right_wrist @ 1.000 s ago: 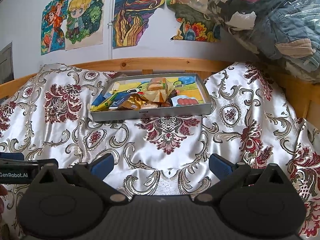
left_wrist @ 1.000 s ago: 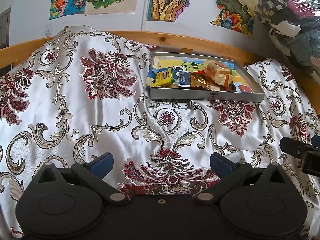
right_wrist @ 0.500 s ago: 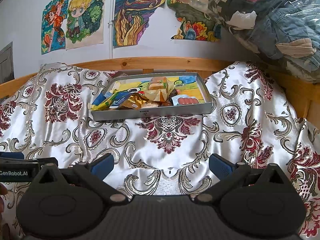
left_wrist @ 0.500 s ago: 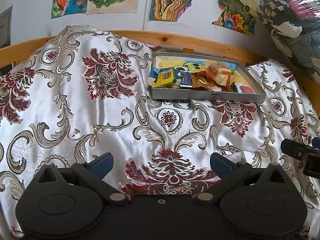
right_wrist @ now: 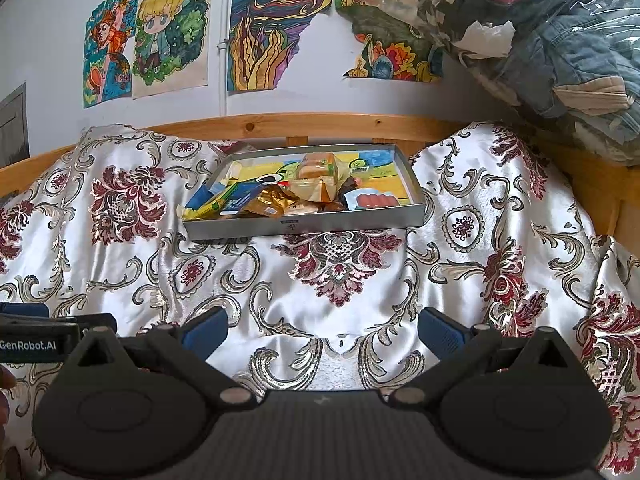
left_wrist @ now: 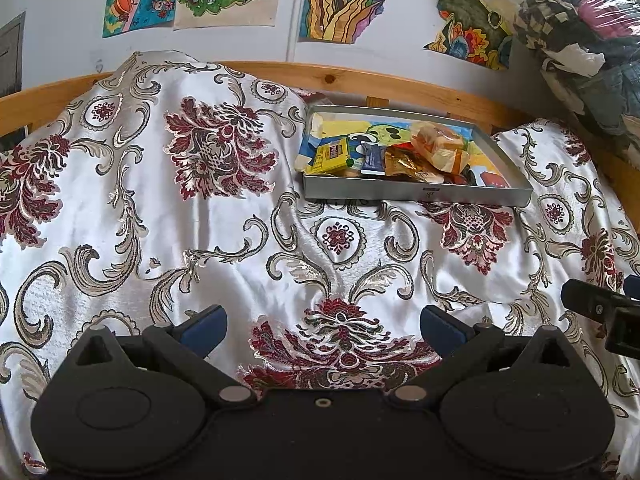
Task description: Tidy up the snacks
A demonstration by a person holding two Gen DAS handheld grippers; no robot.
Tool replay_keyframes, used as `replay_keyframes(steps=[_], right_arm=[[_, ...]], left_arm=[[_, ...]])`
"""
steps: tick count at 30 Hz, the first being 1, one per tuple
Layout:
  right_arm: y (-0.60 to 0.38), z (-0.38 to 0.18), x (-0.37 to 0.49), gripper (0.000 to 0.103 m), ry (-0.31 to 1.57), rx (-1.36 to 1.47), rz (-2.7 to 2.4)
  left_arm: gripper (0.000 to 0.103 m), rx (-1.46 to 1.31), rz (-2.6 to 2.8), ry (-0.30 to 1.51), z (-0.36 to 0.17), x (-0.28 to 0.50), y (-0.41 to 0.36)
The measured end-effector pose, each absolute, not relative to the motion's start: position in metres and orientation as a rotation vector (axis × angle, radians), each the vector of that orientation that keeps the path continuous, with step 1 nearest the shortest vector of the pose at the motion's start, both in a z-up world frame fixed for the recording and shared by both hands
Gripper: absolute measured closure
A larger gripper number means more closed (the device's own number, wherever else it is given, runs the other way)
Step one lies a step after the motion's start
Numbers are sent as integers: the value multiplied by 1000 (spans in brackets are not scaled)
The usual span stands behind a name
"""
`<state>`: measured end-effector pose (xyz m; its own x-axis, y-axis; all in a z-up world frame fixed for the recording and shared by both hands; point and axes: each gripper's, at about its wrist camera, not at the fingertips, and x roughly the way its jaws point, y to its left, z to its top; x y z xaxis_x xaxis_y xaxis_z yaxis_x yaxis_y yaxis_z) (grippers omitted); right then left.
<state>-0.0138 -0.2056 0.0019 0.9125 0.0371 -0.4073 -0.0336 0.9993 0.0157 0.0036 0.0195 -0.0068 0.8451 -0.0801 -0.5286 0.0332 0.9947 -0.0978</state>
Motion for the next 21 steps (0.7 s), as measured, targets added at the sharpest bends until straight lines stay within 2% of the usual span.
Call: replay_keyframes(steps=[21], right_arm=[[-205, 2, -15, 0, 421, 10, 36]], left_arm=[[1, -86, -55, 563, -7, 5, 21]])
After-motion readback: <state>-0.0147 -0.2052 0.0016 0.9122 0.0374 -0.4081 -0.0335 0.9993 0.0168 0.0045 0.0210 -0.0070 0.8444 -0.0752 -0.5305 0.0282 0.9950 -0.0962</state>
